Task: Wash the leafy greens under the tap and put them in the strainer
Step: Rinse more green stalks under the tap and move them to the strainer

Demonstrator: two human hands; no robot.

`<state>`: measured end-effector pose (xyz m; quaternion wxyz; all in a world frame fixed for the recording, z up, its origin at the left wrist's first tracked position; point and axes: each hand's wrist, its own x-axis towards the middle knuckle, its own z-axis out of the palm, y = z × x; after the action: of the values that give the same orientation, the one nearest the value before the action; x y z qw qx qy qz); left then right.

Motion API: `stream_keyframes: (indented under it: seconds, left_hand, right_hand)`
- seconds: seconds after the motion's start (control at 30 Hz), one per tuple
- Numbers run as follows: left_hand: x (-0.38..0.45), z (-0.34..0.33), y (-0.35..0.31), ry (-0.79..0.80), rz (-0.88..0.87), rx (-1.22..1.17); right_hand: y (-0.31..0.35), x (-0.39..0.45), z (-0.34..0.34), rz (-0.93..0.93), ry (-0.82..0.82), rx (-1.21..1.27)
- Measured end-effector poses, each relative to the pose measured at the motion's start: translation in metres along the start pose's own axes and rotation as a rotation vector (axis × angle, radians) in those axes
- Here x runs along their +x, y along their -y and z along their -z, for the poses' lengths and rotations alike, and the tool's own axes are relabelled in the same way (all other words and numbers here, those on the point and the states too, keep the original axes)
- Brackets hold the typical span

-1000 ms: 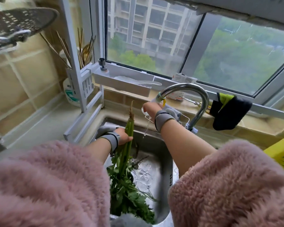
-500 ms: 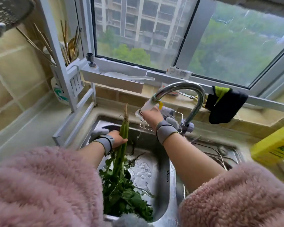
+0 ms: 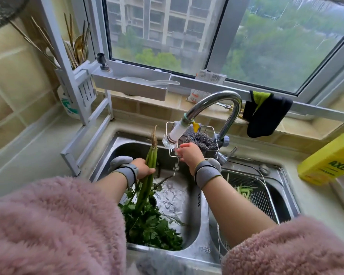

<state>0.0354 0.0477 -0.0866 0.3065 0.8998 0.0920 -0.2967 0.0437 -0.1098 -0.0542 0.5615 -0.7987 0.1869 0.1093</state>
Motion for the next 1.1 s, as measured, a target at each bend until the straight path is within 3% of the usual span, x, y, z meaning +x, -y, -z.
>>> stream_keyframes:
  seconds: [0.3, 0.53, 0.73, 0.87, 1.1]
  left_hand:
    - [-0.01, -0.004, -0.007, -0.016, -0.003, -0.077]
    - [-0.01, 0.006, -0.021, -0.11, -0.038, -0.648]
    - [-0.027, 0.02, -0.044, -0.047, -0.185, -0.856]
    - [-0.032, 0.023, -0.051, -0.005, -0.276, -0.823]
    - [-0.028, 0.035, -0.055, -0.065, -0.326, -0.605]
  right_hand:
    - [-0.013, -0.015, 0.004, 0.179, -0.175, -0.276]
    - [-0.026, -0.009, 0.013, 0.344, -0.13, -0.569]
    - [-0.043, -0.003, 0.034, 0.519, -0.059, -0.672]
    - [-0.038, 0.001, 0.048, 0.488, -0.024, -0.774]
    - [0.006, 0.031, 0.025, 0.412, -0.026, -0.904]
